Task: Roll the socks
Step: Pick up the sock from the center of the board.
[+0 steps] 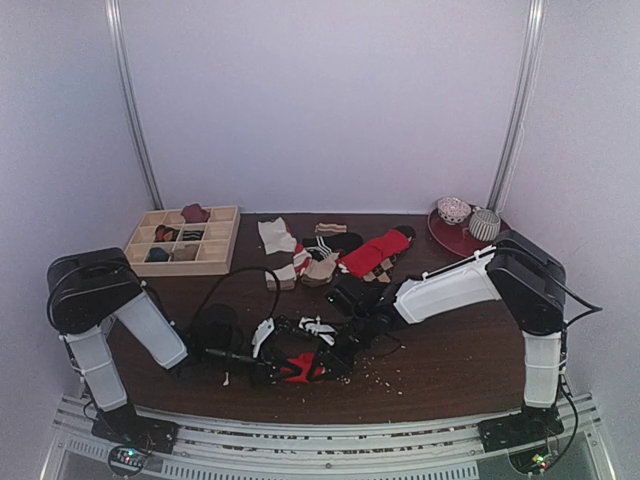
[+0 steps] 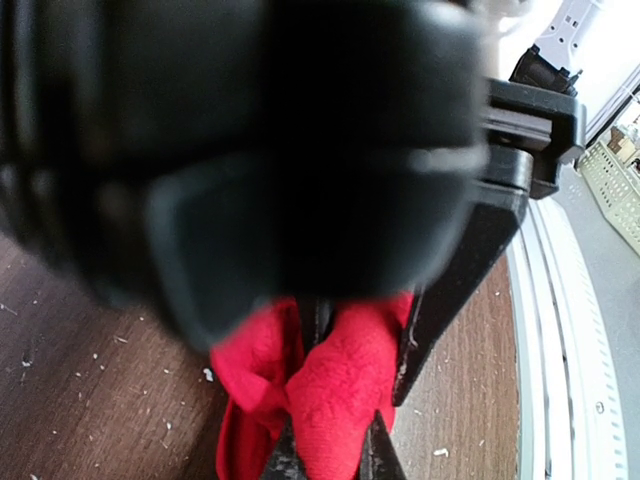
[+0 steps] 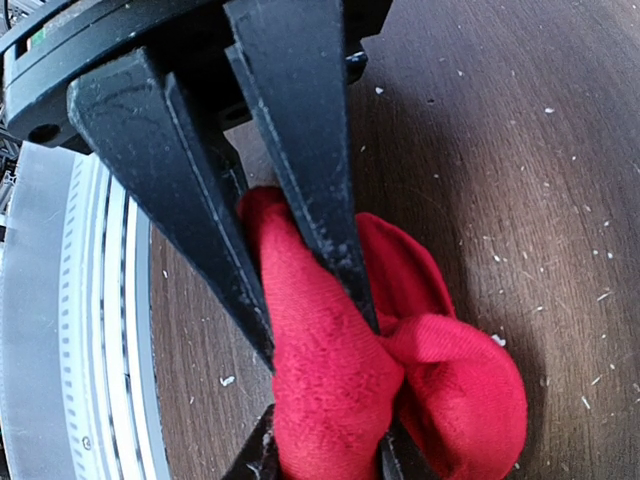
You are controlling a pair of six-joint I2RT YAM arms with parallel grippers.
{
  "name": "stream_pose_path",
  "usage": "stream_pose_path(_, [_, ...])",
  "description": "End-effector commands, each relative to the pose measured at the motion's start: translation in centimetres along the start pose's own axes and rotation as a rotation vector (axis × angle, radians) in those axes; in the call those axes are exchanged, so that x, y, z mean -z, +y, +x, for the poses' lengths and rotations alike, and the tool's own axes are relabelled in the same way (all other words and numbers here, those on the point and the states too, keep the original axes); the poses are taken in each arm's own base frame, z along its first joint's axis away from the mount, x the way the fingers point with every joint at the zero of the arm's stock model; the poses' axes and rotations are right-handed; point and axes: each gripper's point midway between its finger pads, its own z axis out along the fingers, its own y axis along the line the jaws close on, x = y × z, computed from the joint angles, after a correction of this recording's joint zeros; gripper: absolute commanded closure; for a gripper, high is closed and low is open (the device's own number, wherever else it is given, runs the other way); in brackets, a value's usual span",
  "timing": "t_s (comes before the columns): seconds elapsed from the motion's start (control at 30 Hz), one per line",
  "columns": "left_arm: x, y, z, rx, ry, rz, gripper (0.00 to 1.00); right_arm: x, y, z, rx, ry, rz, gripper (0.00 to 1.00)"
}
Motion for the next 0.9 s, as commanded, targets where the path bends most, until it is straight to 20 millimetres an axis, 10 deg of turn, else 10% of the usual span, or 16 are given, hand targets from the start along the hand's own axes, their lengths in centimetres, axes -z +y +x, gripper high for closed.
stream_pose_path(0.0, [-0.8,-0.1,0.3,-0.021,0.020,-0.005,1.00,-1.4,-4.5,10.6,-0.238,0.295,0.191,0.72])
stream_pose_path(0.37, [1.6,5.1,-1.8,-0.011,0.022,-0.315,1.00,11.9,-2.8,-5.4,-0.200,-0.397,0.189,0.51])
stream_pose_path(0.6, [5.7,9.5,-7.5,-0.065,-0.042,-0.538,1.00,17.6,-0.8,-7.1,-0.186,-0.620,0.209,0.50])
stream_pose_path(0.87, [15.4,15.2,-15.7,-0.060,-0.226,-0.846,1.00,17.0,-1.2,-4.1,-0.227,-0.631,0.216,0.53])
